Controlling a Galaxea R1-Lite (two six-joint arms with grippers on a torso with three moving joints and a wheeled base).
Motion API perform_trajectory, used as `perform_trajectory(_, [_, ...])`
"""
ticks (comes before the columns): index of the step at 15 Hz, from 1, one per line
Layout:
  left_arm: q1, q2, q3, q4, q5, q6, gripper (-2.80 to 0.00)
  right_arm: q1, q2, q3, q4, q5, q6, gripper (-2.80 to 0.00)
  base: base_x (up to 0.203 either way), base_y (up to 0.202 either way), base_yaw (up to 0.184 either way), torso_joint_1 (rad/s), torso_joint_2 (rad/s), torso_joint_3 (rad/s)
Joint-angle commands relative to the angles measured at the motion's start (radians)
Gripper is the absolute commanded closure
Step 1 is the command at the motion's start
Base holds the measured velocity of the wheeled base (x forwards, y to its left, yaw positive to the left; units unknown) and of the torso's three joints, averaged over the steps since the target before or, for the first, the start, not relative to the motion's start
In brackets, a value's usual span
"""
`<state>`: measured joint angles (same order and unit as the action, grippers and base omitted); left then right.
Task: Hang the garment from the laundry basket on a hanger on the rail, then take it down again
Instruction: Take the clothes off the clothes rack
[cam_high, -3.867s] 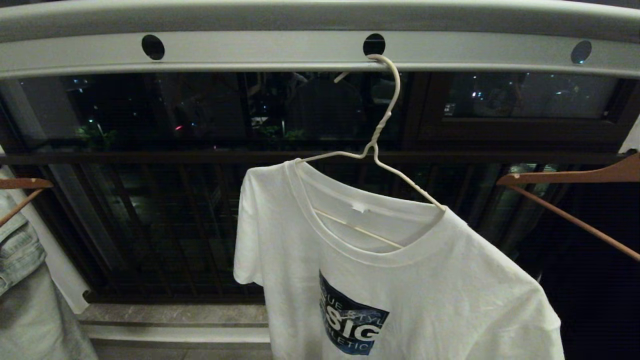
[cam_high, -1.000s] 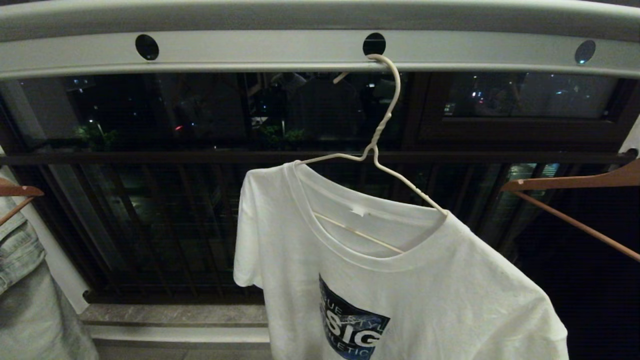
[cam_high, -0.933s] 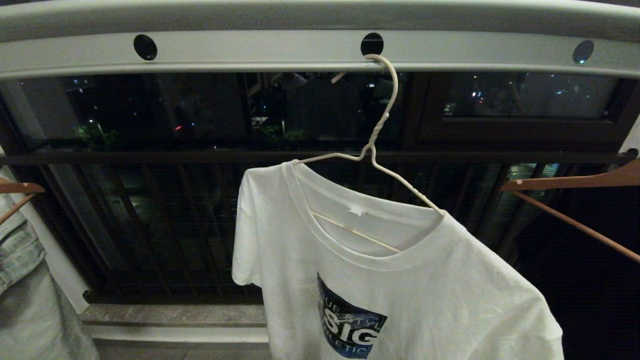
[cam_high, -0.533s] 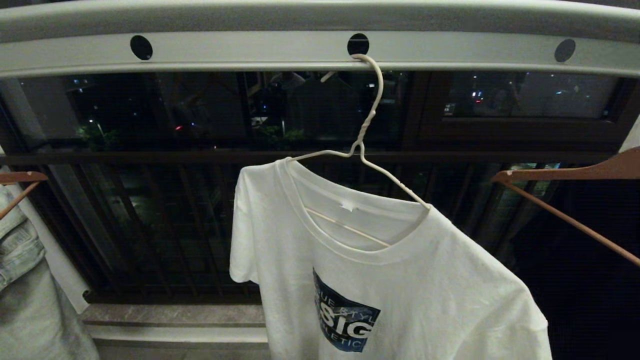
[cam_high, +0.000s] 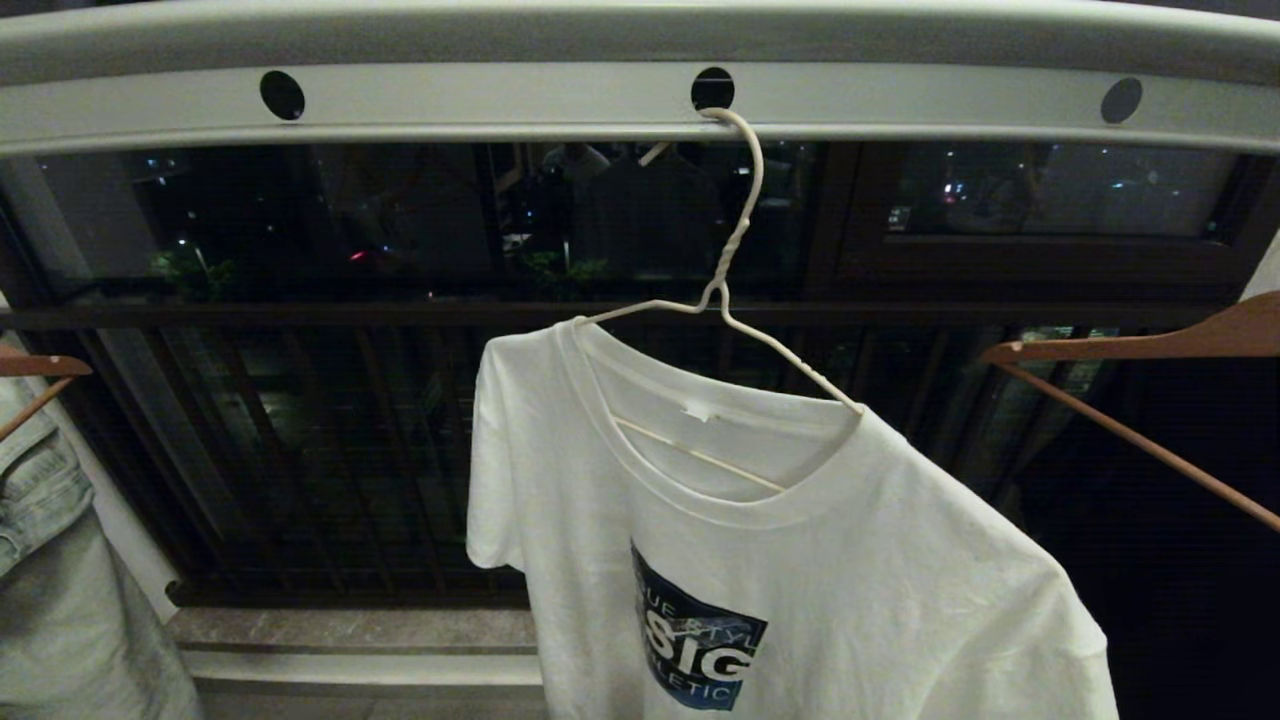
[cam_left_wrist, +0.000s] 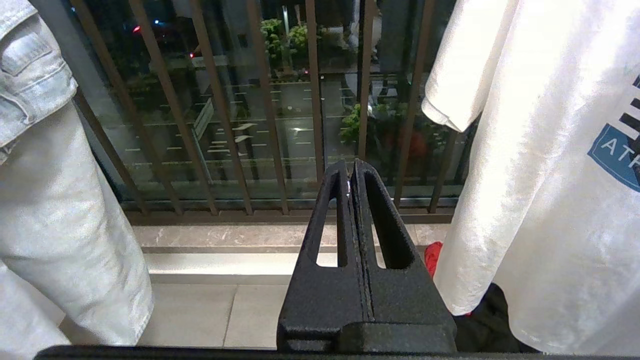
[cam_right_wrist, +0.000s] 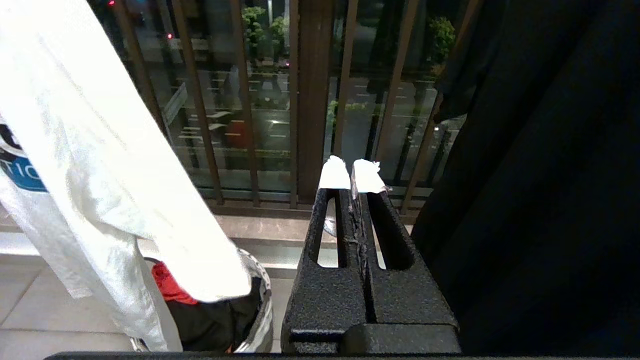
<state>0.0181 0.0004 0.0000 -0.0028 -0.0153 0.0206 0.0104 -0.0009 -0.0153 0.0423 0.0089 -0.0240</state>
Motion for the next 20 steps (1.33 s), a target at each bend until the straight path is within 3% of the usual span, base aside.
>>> perform_trajectory(1, [0.000, 0.000, 0.002, 0.000, 0.000, 0.000, 0.00, 0.000, 0.001, -0.008, -0.002, 0.001, -0.001, 0.00, 0.000, 0.000, 0.000, 0.000, 0.00, 0.000])
perform_trajectory(4, [0.000, 0.000, 0.002, 0.000, 0.000, 0.001, 0.00, 0.000, 0.050, -0.150, 0.015, 0.004, 0.001, 0.00, 0.000, 0.000, 0.000, 0.000, 0.00, 0.000])
perform_trajectory(8, [0.000, 0.000, 0.002, 0.000, 0.000, -0.001, 0.00, 0.003, 0.280, -0.359, 0.028, 0.049, 0.005, 0.00, 0.000, 0.000, 0.000, 0.000, 0.00, 0.000])
perform_trajectory(14, [0.000, 0.000, 0.002, 0.000, 0.000, -0.001, 0.00, 0.017, 0.783, -0.805, 0.091, 0.410, 0.011, 0.00, 0.000, 0.000, 0.000, 0.000, 0.00, 0.000])
perform_trajectory(17, [-0.001, 0.000, 0.002, 0.000, 0.000, -0.001, 0.00, 0.120, 1.007, -0.997, 0.093, 0.480, 0.014, 0.00, 0.000, 0.000, 0.000, 0.000, 0.00, 0.000])
perform_trajectory(20, [0.000, 0.000, 0.002, 0.000, 0.000, 0.000, 0.00, 0.233, 1.158, -1.116, 0.071, 0.500, 0.016, 0.00, 0.000, 0.000, 0.000, 0.000, 0.00, 0.000])
